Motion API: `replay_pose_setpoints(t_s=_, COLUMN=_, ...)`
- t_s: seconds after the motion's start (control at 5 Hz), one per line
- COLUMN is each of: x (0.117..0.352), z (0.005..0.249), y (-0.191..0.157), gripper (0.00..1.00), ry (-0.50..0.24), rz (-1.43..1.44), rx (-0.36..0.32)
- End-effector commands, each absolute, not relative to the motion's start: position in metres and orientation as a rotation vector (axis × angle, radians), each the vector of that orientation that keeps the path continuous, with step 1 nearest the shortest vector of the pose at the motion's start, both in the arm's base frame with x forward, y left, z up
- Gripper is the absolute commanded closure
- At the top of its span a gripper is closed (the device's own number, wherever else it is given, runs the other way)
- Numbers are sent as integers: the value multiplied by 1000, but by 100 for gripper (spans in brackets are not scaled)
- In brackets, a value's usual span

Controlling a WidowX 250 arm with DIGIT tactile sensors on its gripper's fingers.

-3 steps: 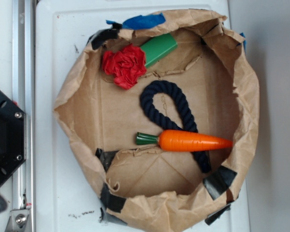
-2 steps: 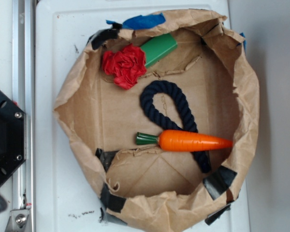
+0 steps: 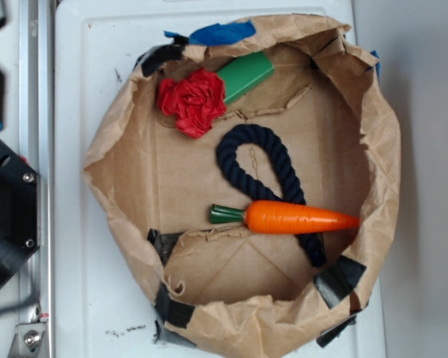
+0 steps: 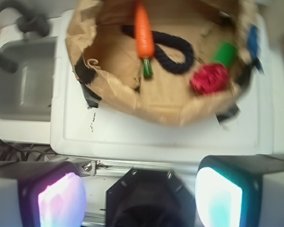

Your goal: Grab the red paper.

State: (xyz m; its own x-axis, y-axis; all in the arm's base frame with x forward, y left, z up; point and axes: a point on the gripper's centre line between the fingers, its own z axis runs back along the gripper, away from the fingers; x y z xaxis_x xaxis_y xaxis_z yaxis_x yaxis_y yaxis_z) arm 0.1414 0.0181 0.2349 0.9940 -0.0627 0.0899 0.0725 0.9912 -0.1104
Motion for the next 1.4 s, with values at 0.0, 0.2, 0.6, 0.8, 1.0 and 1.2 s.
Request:
replay_pose_setpoints(t_s=0.0, x=178, z=222, y=23, gripper=0, ry=-70, rz=-421, rx=-129)
replay_pose_setpoints(t_s=0.2, x=178, z=222, y=23, gripper=0, ry=-70, rz=-421, rx=-129)
replay_pose_setpoints(t_s=0.6, x=203, z=198, y=48, gripper=0, ry=-55, rz=-416, rx=-161)
replay_pose_setpoints(t_s=0.8, x=218, z=184, y=69, gripper=0, ry=-73, rz=-404, rx=-144)
replay_pose_setpoints(t_s=1.0, x=227, z=175, y=68, gripper=0, ry=-99, rz=-440, rx=-129)
replay_pose_setpoints(t_s=1.2, x=234, z=154, y=51, gripper=0, ry=-56, rz=-492, rx=-109)
